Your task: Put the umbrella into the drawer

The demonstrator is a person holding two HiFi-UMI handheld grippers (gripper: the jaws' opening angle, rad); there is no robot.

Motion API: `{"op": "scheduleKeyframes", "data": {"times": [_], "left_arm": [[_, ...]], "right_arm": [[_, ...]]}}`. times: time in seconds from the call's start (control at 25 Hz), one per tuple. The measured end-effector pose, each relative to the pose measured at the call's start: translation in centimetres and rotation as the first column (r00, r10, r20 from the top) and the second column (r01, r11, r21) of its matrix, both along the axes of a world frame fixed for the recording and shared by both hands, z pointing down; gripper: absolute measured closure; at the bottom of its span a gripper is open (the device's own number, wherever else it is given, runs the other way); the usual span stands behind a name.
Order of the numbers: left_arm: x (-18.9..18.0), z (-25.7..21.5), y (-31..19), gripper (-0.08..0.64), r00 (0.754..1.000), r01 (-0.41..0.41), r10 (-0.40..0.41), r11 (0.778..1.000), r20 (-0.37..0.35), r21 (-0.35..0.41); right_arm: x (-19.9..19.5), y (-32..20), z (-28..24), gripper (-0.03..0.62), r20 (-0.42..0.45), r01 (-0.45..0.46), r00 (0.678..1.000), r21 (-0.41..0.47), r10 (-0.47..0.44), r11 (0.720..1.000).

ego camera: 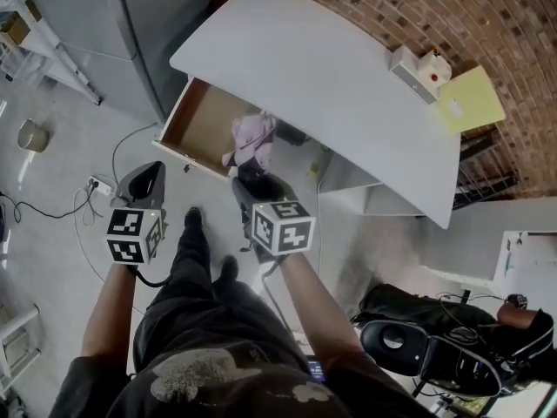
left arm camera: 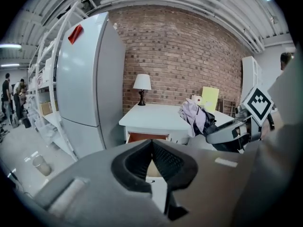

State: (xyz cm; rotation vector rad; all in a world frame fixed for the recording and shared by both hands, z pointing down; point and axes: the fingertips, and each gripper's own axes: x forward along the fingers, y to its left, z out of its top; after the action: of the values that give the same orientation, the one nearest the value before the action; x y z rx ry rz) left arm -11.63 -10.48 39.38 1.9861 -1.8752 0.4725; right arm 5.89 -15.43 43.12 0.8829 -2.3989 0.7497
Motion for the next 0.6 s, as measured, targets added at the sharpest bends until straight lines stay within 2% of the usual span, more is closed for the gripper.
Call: {"op": "scheduleKeyframes", "data": {"times": [0.4, 0.6], "left_arm": [[-7.8, 7.7, -7.0, 0.549, 1.000, 0.018, -0.020, 0.997, -0.024, -0.081], [-10.5, 11.4, -9.0, 0.549, 0.999, 0.024, -0.027, 0.994, -0.025, -0.104]], "right_arm": [[-10.3, -5.2, 10.4, 0.357, -0.112, 0.100, 0.987, -0.137, -0.115, 0.986], [-13.3, -7.8, 16.0, 0.357, -0.193, 0.128, 0.968, -0.177, -0.162, 0.976]]}}
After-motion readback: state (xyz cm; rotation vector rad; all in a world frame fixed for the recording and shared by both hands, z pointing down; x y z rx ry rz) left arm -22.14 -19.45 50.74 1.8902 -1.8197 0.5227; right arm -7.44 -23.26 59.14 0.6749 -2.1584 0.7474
